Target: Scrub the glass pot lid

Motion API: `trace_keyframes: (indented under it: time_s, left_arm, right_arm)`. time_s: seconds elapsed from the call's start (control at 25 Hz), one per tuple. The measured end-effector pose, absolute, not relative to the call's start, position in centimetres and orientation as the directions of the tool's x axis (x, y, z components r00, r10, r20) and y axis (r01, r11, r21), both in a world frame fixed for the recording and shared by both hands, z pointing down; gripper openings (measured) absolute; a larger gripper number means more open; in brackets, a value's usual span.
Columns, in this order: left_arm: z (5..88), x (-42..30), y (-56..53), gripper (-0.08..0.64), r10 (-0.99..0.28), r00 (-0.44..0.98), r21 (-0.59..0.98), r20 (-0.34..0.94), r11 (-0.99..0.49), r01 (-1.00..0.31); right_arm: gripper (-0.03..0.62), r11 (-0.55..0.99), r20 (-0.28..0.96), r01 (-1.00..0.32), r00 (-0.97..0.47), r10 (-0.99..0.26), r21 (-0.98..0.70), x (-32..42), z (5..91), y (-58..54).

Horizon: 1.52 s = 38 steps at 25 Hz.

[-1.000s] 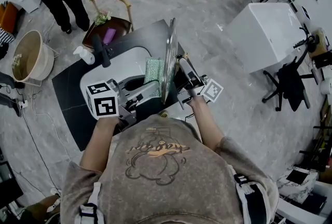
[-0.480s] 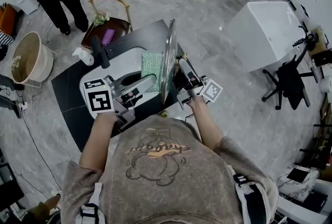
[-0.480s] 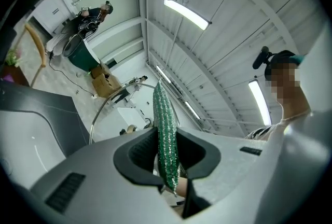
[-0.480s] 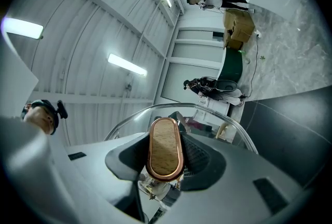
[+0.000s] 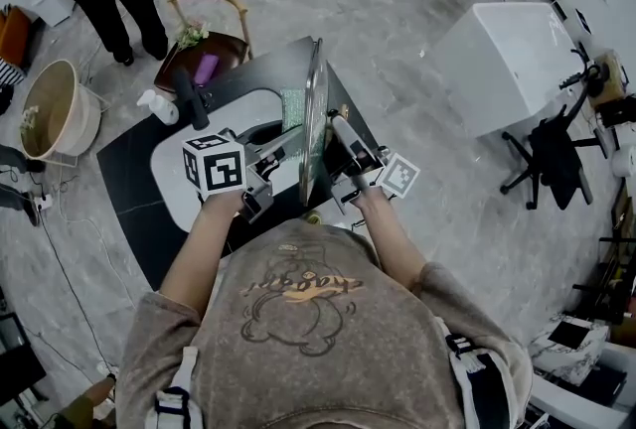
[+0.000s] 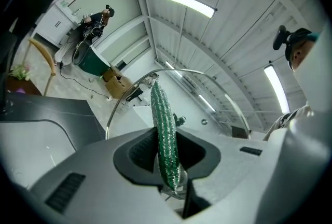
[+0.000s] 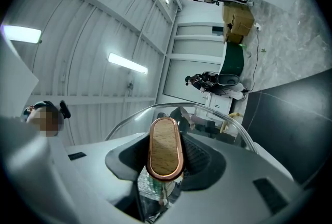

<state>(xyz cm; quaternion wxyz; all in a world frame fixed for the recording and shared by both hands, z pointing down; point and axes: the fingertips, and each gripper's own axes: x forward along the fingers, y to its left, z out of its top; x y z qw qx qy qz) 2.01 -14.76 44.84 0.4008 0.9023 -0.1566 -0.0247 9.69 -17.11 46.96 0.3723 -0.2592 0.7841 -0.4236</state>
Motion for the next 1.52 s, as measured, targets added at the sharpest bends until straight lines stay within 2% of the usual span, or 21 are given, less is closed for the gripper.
trace_keyframes:
  time_s: [0.2, 0.4, 0.84, 1.24, 1.52]
  left_arm:
    - [47.7, 2.6, -16.4, 0.084, -0.323, 0.938, 0.728, 0.124, -0.613, -0.308]
    - [50.9, 3.5, -17.3, 0.084, -0.348, 0.911, 0.684, 0.223, -0.61, -0.4]
    - [53.1, 2.9, -18.5, 0.084, -0.391, 0.882, 0.68, 0.263, -0.573, -0.457]
    - [50.8, -1.9, -17.9, 0.084, -0.461, 0.863, 0.688, 0.209, -0.557, -0.464]
    - [47.6, -5.4, -17.3, 0.084, -0.526, 0.842, 0.712, 0.118, -0.546, -0.441]
  right_arm:
    - [0.186, 0.505, -0.371, -0.082, -0.58, -0.725, -0.859, 9.8, 46.8, -17.1]
    - [0.186, 0.509, -0.374, -0.073, -0.589, -0.716, -0.858, 9.4, 46.6, -16.7]
    - [0.186, 0.526, -0.355, -0.118, -0.614, -0.705, -0.842, 8.9, 46.4, -16.4]
    - [0.186, 0.517, -0.314, -0.207, -0.592, -0.742, -0.831, 12.0, 46.5, -16.9]
    - [0.186, 0.489, -0.223, -0.339, -0.59, -0.776, -0.804, 15.0, 47.5, -16.8]
